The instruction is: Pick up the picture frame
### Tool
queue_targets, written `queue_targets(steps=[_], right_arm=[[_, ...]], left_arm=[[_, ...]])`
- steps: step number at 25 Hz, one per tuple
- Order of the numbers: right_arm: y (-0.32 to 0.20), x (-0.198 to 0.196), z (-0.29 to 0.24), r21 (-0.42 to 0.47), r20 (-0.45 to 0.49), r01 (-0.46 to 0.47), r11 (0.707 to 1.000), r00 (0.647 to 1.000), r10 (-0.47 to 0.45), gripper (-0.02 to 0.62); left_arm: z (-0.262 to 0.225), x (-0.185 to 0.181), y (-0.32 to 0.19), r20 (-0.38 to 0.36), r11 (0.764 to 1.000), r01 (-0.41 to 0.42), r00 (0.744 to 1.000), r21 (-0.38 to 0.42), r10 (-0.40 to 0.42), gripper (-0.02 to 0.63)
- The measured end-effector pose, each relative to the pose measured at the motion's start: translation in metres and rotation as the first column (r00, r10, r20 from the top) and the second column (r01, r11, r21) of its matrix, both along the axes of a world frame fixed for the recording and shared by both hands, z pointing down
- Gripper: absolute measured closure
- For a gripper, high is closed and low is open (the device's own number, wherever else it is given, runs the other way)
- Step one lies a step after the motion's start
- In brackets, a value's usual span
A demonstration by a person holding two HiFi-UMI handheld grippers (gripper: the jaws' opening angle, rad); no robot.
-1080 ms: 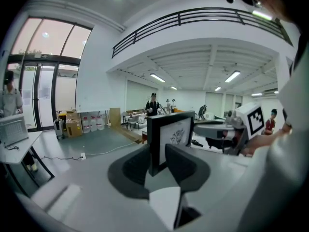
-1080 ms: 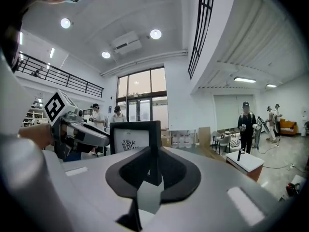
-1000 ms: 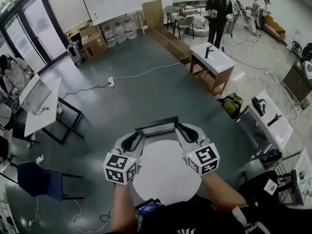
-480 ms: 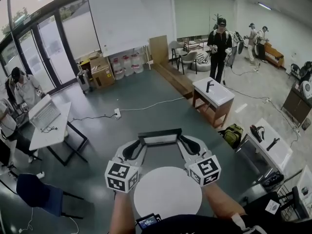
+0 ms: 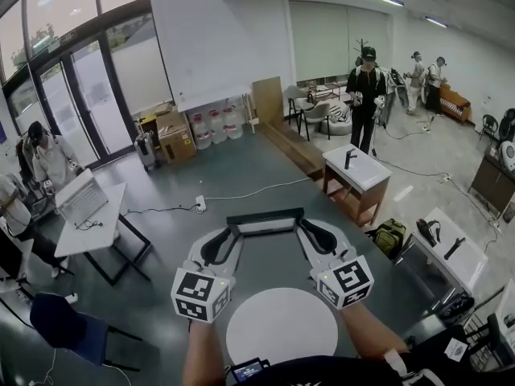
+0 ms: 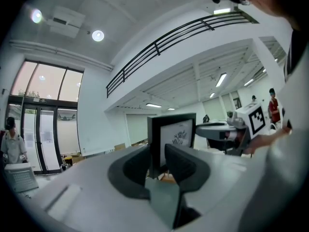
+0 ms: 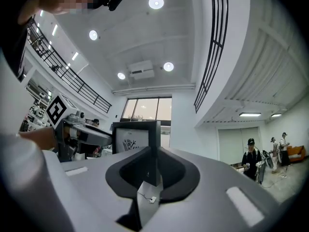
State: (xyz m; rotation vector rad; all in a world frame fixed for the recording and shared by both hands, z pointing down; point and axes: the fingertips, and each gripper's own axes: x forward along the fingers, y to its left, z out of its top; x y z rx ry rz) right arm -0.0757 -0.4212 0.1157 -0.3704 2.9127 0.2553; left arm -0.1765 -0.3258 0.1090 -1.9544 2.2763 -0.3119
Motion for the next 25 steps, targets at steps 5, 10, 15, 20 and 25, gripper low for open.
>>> queue_targets(steps=[5,10,15,20,25], right_arm=[[0.005,0.008,-0.009,0.011,0.024,0.001,1.000,1.000,-0.001,0.555],[0.013,0.015,-0.014,0.016,0.039,0.008,1.000,0.999,-0.009,0.558],[0.018,0.024,-0.013,0.005,0.042,0.023,1.000,0.999,-0.023,0.561],[0.020,0.030,-0.014,0.005,0.039,0.024,1.000,0.999,-0.024,0.565],[0.021,0.038,-0.014,0.003,0.050,0.024,1.000,0.998,-0.024,0.565]], left_arm=[[-0.010,0.009,0.007,0.022,1.000,0.001,1.000,0.014,-0.002,0.512],[-0.019,0.018,0.016,0.039,0.999,0.001,0.999,0.032,-0.003,0.512],[-0.020,0.028,0.024,0.053,0.999,0.000,0.999,0.033,-0.002,0.514],[-0.026,0.036,0.027,0.064,0.999,0.003,0.998,0.043,-0.005,0.514],[-0.024,0.043,0.029,0.071,0.999,0.001,0.997,0.036,-0.004,0.514]])
